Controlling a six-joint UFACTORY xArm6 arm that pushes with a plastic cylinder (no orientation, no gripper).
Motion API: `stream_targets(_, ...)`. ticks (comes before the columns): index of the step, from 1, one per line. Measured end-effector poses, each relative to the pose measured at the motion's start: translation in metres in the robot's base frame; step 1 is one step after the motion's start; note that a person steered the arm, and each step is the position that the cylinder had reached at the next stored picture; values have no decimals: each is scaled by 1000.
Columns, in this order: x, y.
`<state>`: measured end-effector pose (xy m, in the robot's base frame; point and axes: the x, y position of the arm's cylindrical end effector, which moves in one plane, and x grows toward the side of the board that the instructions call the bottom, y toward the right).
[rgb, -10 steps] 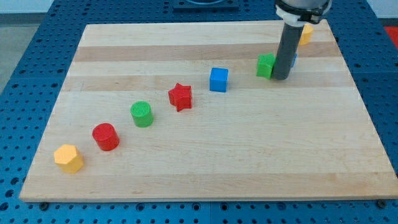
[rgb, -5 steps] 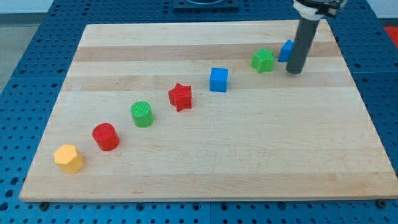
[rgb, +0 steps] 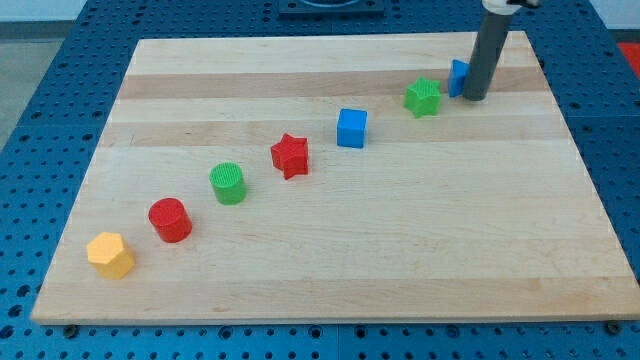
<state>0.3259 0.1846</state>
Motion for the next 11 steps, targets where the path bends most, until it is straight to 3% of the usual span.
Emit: stream_targets(11,25,-59)
